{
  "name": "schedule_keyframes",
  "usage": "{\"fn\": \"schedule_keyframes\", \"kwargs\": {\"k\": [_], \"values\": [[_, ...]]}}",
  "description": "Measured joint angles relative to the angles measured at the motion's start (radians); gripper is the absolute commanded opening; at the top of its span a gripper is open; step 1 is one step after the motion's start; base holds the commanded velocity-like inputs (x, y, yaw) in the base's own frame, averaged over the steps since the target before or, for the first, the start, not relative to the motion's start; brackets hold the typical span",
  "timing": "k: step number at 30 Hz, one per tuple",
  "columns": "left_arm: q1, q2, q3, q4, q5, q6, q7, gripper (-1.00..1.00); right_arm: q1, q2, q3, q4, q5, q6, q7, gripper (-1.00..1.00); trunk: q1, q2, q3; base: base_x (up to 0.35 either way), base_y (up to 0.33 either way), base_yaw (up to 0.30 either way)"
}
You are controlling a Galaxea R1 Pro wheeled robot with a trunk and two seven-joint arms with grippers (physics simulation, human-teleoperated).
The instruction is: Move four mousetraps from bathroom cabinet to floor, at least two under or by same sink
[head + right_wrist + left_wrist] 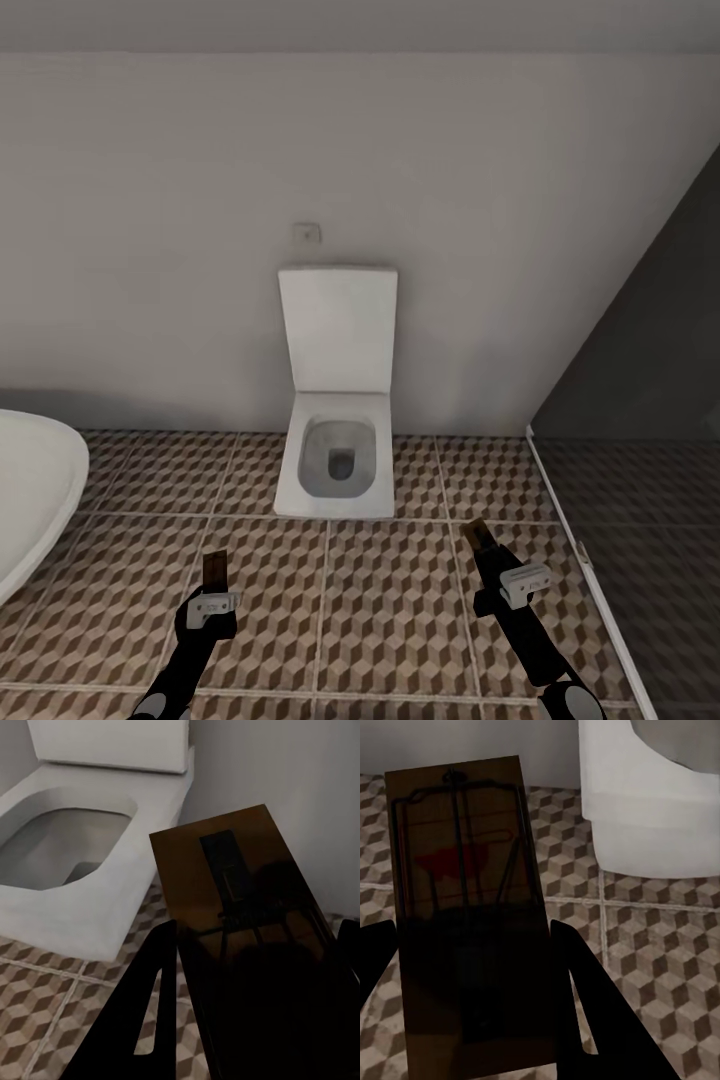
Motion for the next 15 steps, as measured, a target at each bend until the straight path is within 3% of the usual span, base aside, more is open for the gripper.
{"fn": "schedule_keyframes", "kwargs": {"k": [15], "values": [[0.0,0.0,0.0,0.001,0.0,0.0,0.0,-1.0,0.0,0.0,-0.001,0.0,0.0,0.0,0.0,-1.0,0.058,-0.105,-0.047,0.0,0.0,0.0]]}}
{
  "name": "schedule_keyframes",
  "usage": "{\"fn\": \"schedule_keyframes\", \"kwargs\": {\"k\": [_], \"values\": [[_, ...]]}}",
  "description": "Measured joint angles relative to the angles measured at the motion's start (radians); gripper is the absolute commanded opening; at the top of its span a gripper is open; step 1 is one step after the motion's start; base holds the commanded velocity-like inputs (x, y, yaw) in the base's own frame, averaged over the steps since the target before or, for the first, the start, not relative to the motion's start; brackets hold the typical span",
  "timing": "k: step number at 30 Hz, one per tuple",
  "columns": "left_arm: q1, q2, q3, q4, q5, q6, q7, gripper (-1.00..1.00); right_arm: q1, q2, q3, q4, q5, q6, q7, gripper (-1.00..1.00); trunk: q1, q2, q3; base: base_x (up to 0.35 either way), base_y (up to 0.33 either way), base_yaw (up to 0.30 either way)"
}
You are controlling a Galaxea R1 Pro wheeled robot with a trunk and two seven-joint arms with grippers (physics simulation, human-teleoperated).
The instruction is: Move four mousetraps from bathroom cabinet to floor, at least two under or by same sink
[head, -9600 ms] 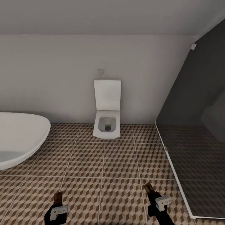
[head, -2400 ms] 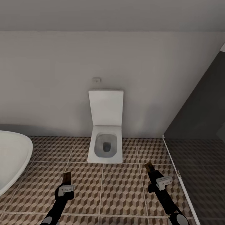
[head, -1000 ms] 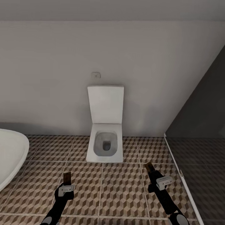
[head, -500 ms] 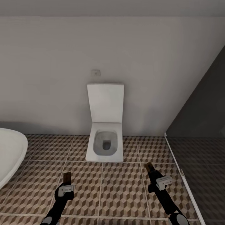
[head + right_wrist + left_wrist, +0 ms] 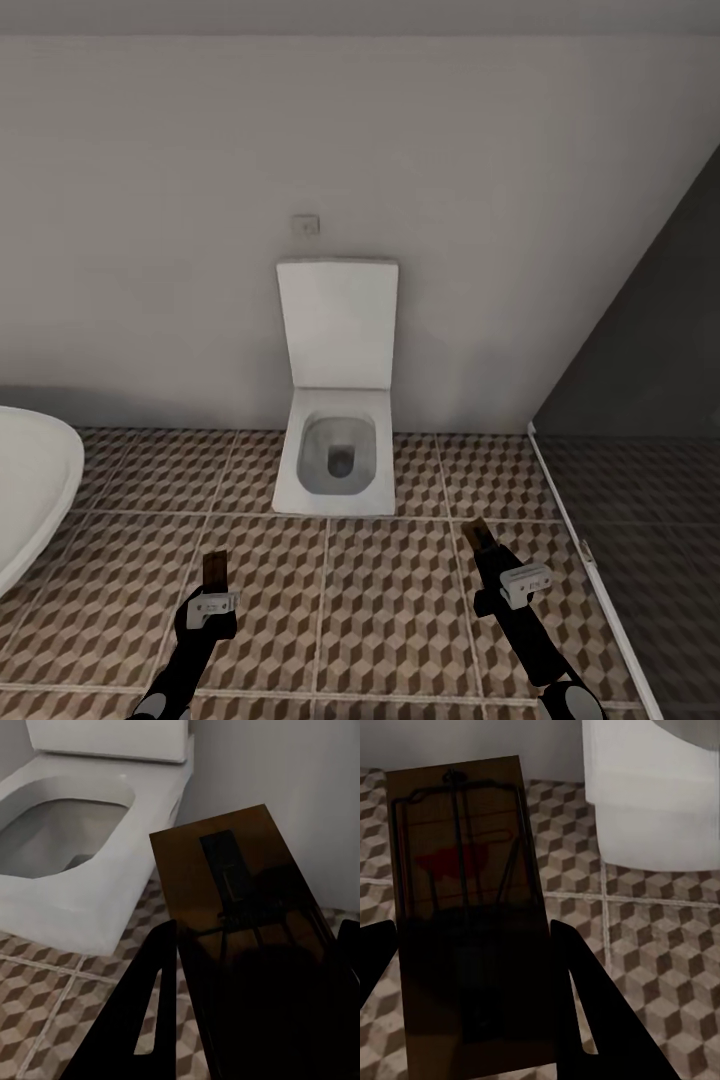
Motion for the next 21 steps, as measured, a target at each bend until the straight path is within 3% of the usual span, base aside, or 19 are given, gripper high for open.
{"fn": "schedule_keyframes", "kwargs": {"k": [21], "values": [[0.0,-0.001,0.0,0.007,0.0,0.0,0.0,-1.0,0.0,0.0,0.001,0.0,0.0,0.001,0.0,-1.0,0.081,-0.147,-0.066,0.0,0.0,0.0]]}}
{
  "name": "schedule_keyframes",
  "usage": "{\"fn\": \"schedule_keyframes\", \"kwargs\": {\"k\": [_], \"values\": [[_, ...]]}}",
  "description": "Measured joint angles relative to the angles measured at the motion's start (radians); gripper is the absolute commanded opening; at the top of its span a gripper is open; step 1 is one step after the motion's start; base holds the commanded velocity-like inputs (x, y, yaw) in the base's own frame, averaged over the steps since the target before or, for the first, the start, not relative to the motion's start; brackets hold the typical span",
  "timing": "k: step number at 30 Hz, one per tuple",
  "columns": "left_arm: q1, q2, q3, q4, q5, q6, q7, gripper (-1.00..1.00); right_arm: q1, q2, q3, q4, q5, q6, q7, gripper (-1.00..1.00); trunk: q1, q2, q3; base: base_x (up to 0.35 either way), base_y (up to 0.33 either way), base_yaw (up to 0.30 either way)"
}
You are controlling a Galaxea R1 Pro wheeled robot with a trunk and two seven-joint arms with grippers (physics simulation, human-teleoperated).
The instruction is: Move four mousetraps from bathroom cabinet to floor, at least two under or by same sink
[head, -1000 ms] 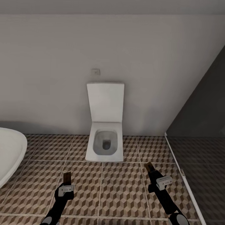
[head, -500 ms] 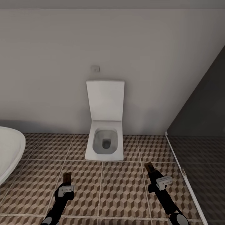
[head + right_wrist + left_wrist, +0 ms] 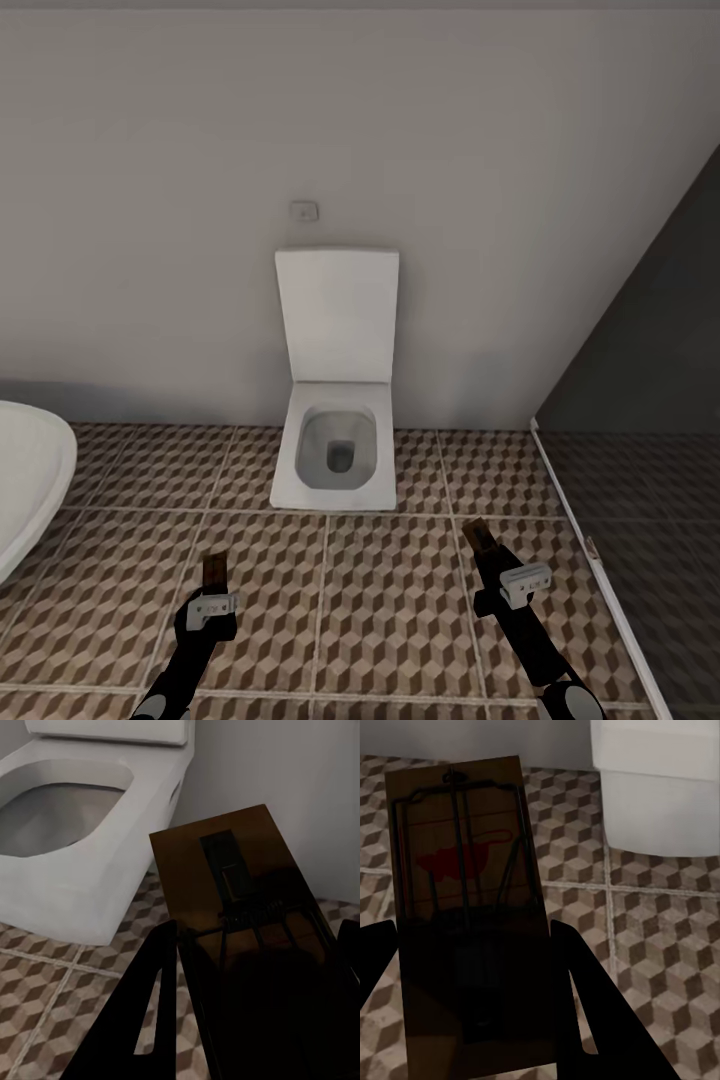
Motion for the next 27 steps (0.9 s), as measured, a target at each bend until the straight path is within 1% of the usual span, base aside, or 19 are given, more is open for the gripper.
{"fn": "schedule_keyframes", "kwargs": {"k": [27], "values": [[0.0,0.0,0.0,0.001,0.0,0.0,0.0,-1.0,0.0,-0.002,0.0,0.0,-0.001,-0.003,0.002,-1.0,0.104,-0.189,-0.085,0.0,0.0,0.0]]}}
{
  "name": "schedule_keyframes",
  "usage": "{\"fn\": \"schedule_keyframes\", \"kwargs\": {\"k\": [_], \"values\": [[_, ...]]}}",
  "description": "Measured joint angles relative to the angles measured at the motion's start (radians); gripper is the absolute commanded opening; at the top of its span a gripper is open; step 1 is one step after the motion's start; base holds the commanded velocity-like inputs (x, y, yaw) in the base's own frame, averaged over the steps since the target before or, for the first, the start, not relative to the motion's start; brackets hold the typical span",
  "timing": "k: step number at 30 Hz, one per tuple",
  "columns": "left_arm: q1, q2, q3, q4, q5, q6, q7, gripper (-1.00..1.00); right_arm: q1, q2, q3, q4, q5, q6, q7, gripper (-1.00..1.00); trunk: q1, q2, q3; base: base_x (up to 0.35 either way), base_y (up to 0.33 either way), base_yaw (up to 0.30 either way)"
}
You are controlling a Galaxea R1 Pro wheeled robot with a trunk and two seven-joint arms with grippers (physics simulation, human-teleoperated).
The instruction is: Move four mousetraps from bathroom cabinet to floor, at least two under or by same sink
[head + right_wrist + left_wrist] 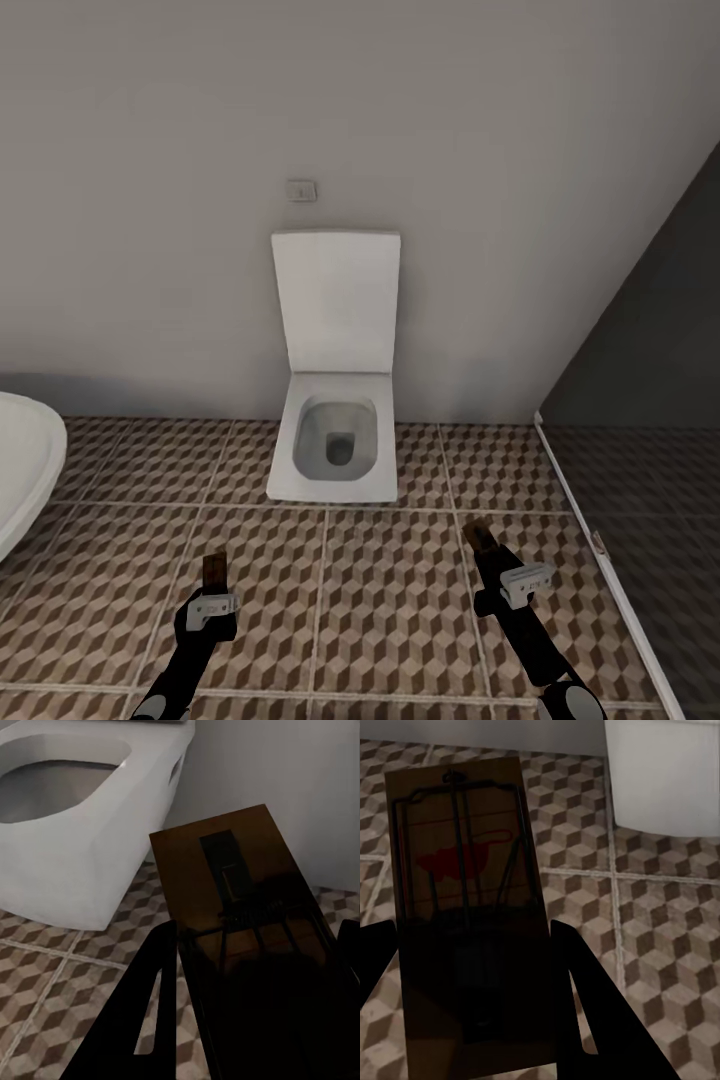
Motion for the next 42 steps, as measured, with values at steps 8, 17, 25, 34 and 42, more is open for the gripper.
{"fn": "schedule_keyframes", "kwargs": {"k": [8,17,25,34,42], "values": [[0.0,0.0,0.0,0.001,0.0,0.0,0.0,-1.0,0.0,0.0,0.0,0.0,0.0,0.0,0.0,-1.0,0.031,-0.056,-0.025,0.0,0.0,0.0],[0.0,0.0,0.0,0.001,0.0,0.0,0.0,-1.0,0.0,0.0,0.0,0.0,0.0,0.0,0.0,-1.0,0.065,-0.119,-0.053,0.0,0.0,0.0],[0.0,0.0,0.0,0.001,0.0,0.0,0.0,-1.0,0.0,0.0,0.0,0.0,0.0,0.0,0.0,-1.0,0.096,-0.175,-0.078,0.0,0.0,0.0],[0.0,0.0,0.0,0.001,0.0,0.0,0.0,-1.0,0.0,0.0,0.0,0.0,0.0,0.0,0.0,-1.0,0.13,-0.238,-0.107,0.0,0.0,0.0],[0.0,0.0,0.0,0.001,0.0,0.0,0.0,-1.0,0.0,0.0,0.0,0.0,0.0,0.0,0.0,-1.0,0.161,-0.294,-0.132,0.0,0.0,0.0]]}}
